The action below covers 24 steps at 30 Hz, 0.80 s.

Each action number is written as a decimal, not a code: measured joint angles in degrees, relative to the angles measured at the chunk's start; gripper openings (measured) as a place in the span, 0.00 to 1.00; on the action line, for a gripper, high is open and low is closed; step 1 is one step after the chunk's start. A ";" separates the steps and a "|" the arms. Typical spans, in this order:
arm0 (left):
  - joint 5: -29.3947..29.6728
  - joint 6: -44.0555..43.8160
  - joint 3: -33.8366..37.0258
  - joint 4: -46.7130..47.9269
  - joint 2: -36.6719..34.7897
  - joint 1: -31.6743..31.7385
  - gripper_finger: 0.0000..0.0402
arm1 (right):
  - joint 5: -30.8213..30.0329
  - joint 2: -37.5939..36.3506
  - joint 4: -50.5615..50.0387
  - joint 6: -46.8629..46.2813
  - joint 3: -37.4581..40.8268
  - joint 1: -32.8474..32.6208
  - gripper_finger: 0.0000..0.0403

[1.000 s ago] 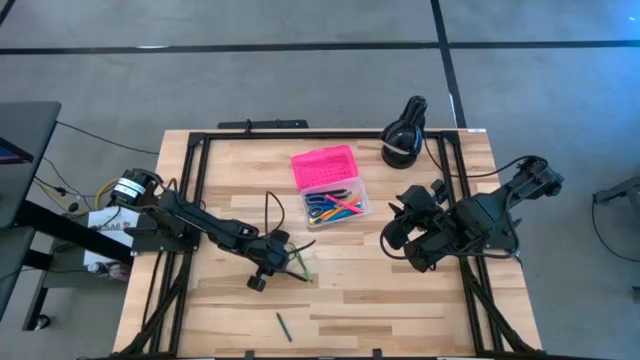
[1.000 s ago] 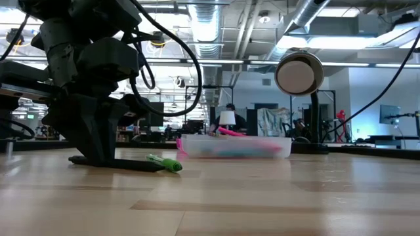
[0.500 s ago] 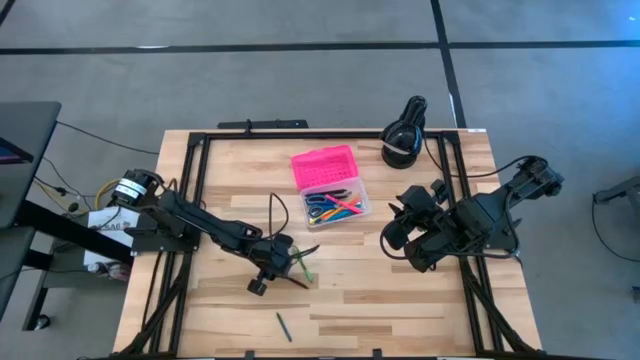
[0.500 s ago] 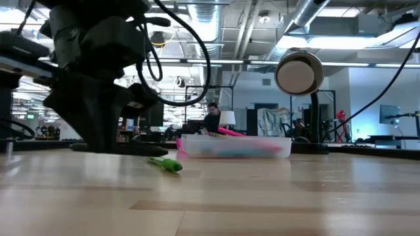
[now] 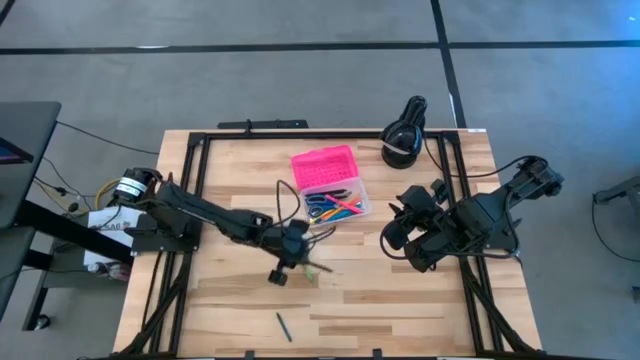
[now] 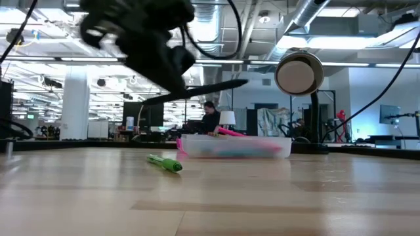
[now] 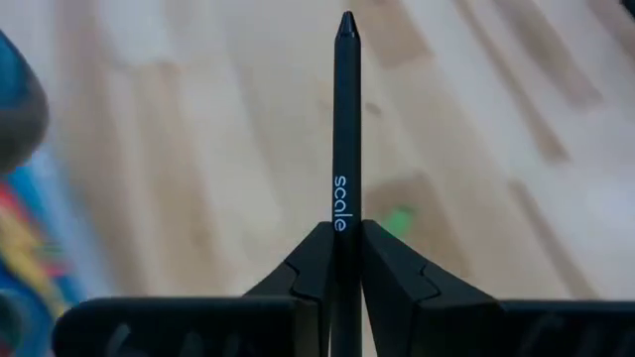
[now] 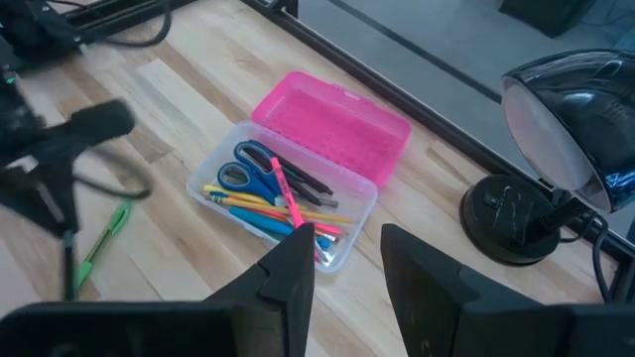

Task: Pick & place school supplies into a supply box
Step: Put the black pen into the pink supply box

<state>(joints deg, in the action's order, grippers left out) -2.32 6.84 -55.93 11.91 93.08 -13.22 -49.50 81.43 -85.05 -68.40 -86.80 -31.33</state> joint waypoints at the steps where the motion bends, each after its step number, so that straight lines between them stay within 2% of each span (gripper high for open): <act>1: 0.35 0.39 -0.68 0.07 0.00 1.05 0.08 | 0.00 0.00 -0.09 0.02 0.00 0.00 0.28; 7: 1.62 1.52 -2.54 -1.02 0.00 9.03 0.09 | -0.42 0.00 -0.17 1.02 0.01 0.00 0.28; 15: 1.65 -2.83 -2.64 -7.86 -0.01 20.66 0.08 | -1.84 -0.02 0.01 1.37 0.01 0.00 0.28; 19: -1.09 -4.01 -2.85 -10.65 3.07 24.23 0.08 | -2.46 0.00 -0.08 1.44 0.02 0.39 0.28; 24: -4.79 -6.50 -6.37 -11.17 10.44 25.06 0.08 | -2.03 -0.02 -0.03 1.44 0.39 1.47 0.28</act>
<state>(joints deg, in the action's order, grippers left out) -7.11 0.33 -62.30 0.75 103.52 11.84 -51.53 81.41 -85.08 -66.95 -86.41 -29.86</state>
